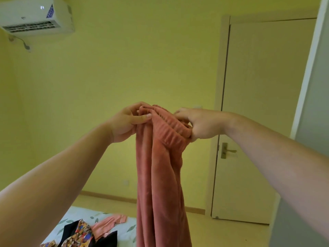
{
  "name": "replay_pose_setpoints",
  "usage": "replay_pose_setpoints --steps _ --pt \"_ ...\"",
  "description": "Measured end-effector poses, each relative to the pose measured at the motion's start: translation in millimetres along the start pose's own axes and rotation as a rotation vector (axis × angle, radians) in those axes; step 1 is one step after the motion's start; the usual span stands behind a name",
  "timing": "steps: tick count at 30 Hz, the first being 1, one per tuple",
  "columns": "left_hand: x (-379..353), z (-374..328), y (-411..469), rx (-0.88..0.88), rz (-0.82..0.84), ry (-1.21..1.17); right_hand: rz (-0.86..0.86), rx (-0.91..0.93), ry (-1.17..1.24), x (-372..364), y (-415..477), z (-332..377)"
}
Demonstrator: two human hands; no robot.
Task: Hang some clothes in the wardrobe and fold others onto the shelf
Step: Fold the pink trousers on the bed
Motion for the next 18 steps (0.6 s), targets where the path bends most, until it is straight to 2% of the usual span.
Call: replay_pose_setpoints --steps 4,6,11,13,16,18 --pt "1.1 -4.0 1.3 -0.034 -0.049 0.034 0.352 -0.036 0.099 -0.7 -15.2 -5.9" --pt "2.3 -6.5 1.4 -0.039 -0.071 0.045 0.384 -0.072 0.107 -4.3 -17.0 -8.8" --pt "3.7 -5.5 6.2 -0.051 -0.117 0.103 0.046 -0.228 -0.050 5.7 -2.4 -22.6" --pt "-0.1 -6.2 9.3 -0.075 -0.147 0.148 -0.020 -0.267 -0.021 9.8 3.1 -21.2" --pt "-4.6 -10.3 12.7 -0.126 -0.202 0.193 -0.186 -0.315 -0.114 15.1 11.4 -17.5" --pt "-7.9 -14.2 12.9 -0.166 -0.206 0.244 -0.228 -0.313 -0.034 19.2 13.8 -16.8"
Point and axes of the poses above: each hand's wrist, its own y-axis towards the middle knuckle, its own x-axis out of the back of the hand, z = x × y, the point moved 2 cm from there along y, towards the middle knuckle, and after that the axes turned 15 degrees about -y, right-handed, at the moved point
